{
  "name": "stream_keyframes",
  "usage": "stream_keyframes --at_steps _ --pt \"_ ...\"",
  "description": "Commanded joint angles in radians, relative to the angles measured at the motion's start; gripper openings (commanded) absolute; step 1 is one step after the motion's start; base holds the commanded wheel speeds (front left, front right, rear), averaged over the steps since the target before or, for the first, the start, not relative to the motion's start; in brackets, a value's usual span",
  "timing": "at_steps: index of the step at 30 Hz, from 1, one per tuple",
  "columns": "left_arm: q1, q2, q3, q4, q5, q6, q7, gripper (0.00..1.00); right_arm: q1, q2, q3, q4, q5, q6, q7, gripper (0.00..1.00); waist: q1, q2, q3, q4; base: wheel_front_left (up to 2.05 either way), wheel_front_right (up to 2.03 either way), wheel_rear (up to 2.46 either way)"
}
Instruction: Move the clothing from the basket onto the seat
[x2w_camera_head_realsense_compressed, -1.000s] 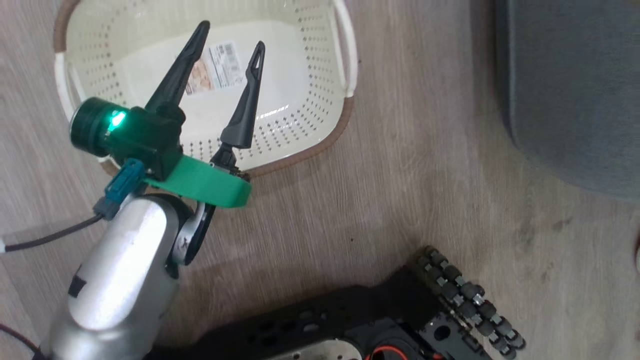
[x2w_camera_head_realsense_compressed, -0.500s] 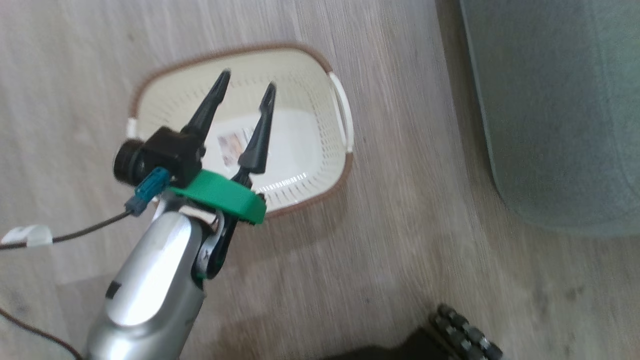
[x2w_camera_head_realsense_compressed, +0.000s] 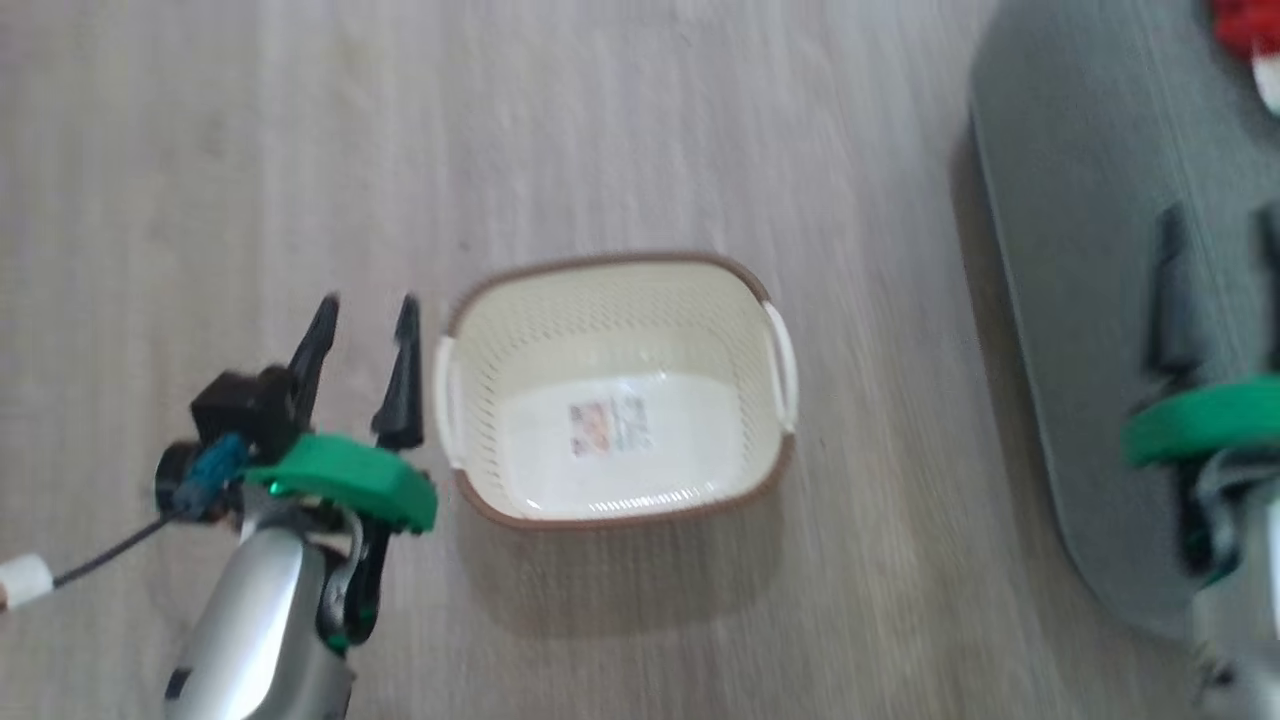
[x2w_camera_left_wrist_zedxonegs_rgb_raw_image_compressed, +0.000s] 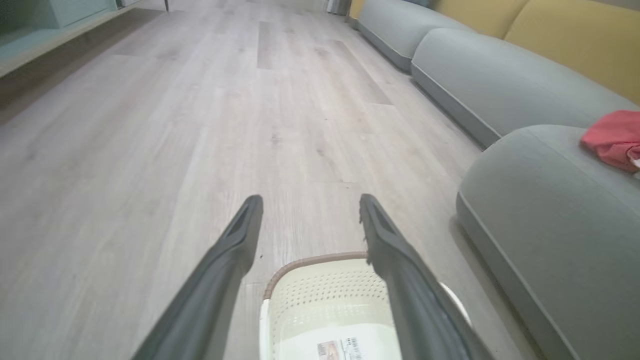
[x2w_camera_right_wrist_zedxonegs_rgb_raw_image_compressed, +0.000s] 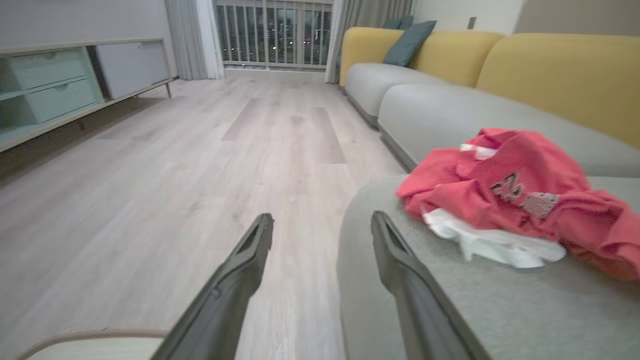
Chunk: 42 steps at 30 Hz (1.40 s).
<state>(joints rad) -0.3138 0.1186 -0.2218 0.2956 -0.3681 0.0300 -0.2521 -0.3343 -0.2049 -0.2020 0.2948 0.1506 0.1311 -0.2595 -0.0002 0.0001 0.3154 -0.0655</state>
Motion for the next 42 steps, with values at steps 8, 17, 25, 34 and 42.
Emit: stream_keyframes --at_steps 8,17,25,34,42 --pt "0.064 -0.012 0.153 0.049 0.052 -0.002 -0.010 1.00 0.158 0.108 0.126 -0.098 -0.042 0.000 -0.002 1.00 0.0002 -0.0001 -0.177 0.121 0.00 0.00 0.00" --pt "0.143 -0.038 0.241 0.069 0.104 -0.032 -0.010 1.00 0.246 0.152 0.139 -0.076 -0.056 0.000 -0.002 1.00 0.0002 -0.0001 -0.251 0.107 0.00 0.00 0.00" --pt "0.157 -0.054 0.278 0.057 0.134 -0.051 -0.010 1.00 0.248 0.154 0.129 -0.063 -0.055 0.000 -0.002 1.00 0.0002 -0.0001 -0.261 0.097 0.00 0.00 0.00" --pt "0.191 -0.070 0.254 0.129 0.118 -0.065 0.014 0.00 0.270 0.159 0.097 0.016 -0.038 0.000 0.009 0.00 0.0002 -0.0001 -0.269 0.094 0.00 0.00 0.00" --pt "0.192 -0.070 0.260 0.118 0.029 -0.071 0.038 0.00 0.268 0.158 0.096 0.011 0.061 0.000 0.034 0.00 0.0002 -0.0001 -0.272 0.092 0.00 0.00 0.00"
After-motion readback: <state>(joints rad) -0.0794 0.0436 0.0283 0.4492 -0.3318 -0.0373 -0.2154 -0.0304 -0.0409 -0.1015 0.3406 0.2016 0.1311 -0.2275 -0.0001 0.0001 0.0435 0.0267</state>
